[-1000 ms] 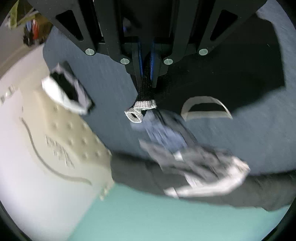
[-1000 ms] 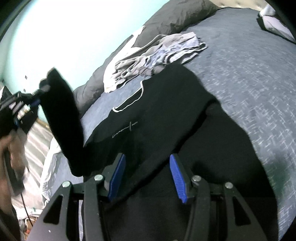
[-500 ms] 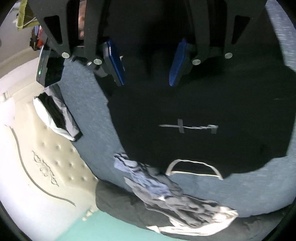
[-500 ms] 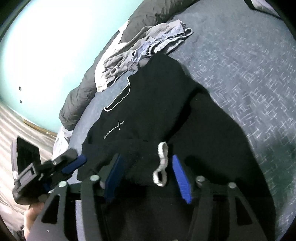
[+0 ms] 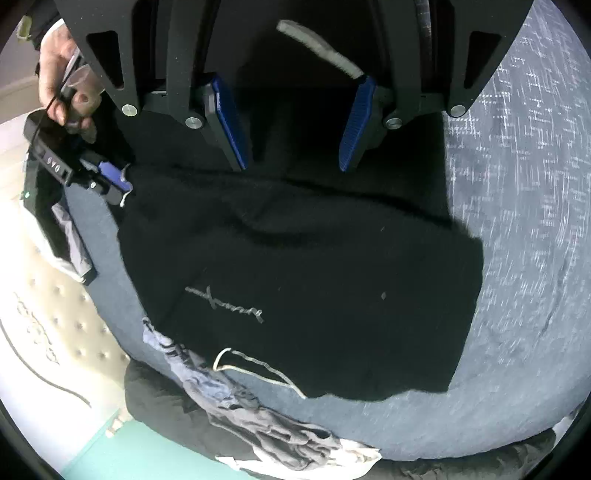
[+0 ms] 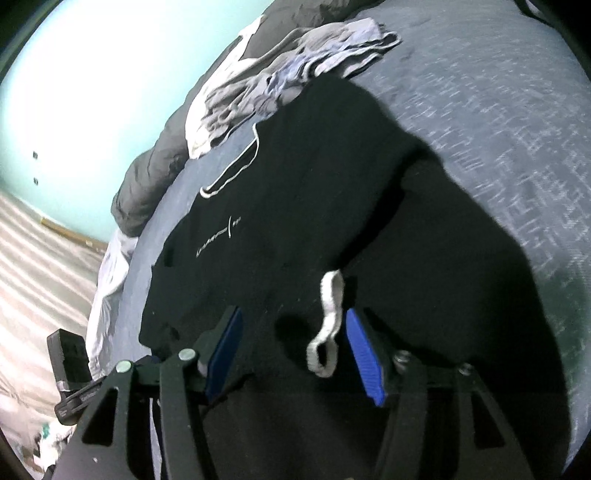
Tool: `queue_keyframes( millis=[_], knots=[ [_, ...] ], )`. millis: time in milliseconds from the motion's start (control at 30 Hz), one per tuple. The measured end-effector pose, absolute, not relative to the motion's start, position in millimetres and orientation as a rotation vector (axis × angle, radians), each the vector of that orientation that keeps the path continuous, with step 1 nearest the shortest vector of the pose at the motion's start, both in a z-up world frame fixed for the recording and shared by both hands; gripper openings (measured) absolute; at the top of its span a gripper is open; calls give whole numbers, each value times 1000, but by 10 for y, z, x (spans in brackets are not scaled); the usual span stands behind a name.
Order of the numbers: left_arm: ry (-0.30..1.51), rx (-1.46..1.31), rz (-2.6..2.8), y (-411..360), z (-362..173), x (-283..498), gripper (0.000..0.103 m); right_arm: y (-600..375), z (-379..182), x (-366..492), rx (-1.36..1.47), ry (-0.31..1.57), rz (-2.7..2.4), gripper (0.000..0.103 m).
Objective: Fold clothes
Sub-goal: 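Carry the sleeve over the top body and open the left tool, then grasp the white cuff of the other sleeve with the right tool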
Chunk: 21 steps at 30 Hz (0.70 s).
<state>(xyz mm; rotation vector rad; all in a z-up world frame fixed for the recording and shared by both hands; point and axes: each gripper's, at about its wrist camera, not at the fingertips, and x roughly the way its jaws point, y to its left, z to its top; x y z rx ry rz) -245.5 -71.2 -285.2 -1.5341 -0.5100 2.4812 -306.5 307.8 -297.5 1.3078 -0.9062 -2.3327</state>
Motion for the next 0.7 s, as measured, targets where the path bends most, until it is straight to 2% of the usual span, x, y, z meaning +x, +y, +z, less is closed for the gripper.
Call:
queue_keyframes(
  millis=[233, 400, 700],
  knots=[
    [-506, -1551, 2475, -716, -2971, -2408, 55, 3050, -3028, -3067, 1317, -860, -2324, 16],
    [-501, -1563, 2472, -716, -3009, -2389, 55, 3080, -2914, -2998, 1250, -870, -2366, 10],
    [-512, -1582, 2470, -729, -3070, -2373, 55, 3479, -2293, -2670, 965, -906, -2544, 8]
  ],
)
